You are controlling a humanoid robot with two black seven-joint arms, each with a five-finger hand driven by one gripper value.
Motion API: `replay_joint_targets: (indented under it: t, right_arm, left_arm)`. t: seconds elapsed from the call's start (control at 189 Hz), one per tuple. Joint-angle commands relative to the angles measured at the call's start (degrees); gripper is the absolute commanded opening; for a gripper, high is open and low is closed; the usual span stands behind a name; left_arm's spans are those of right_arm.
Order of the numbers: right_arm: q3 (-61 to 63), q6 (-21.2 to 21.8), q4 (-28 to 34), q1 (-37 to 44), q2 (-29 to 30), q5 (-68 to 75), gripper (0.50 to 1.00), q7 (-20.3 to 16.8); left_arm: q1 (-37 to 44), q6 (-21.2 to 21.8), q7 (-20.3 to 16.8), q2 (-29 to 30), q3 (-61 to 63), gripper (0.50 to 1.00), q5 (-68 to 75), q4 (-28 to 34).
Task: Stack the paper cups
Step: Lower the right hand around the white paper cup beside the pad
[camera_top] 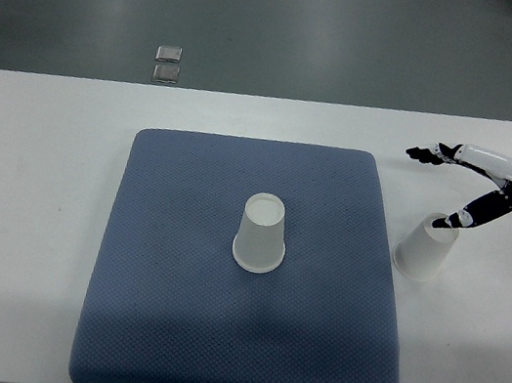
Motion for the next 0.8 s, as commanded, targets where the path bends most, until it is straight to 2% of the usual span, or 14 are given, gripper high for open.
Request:
replay_joint_targets:
  t: [0.0, 0.18, 0.481, 0.793]
  right_arm:
    - [-1.65, -1.38, 0.01, 0.01, -0.24, -1.71, 0.928, 0.43]
    - [-3.93, -2.08, 0.01, 0.09, -0.85, -3.30, 0.928, 0.52]
    - [-7.27, -7.97, -0.51, -0.08, -1.03, -4.44, 0.928, 0.61]
    - [-9.82, -10.69, -1.83, 0.01, -1.03, -5.05, 0.924, 0.61]
  left_arm:
    - [0.00, 0.02, 0.01, 0.00, 0.00, 1.000, 0.00, 0.03]
    - [0.00, 0.02, 0.01, 0.00, 0.00, 1.000, 0.00, 0.03]
    - [0.00, 0.02, -0.08, 0.00, 0.00, 1.000, 0.00, 0.03]
    - [0.00, 0.02, 0.01, 0.00, 0.00, 1.000, 0.00, -0.06]
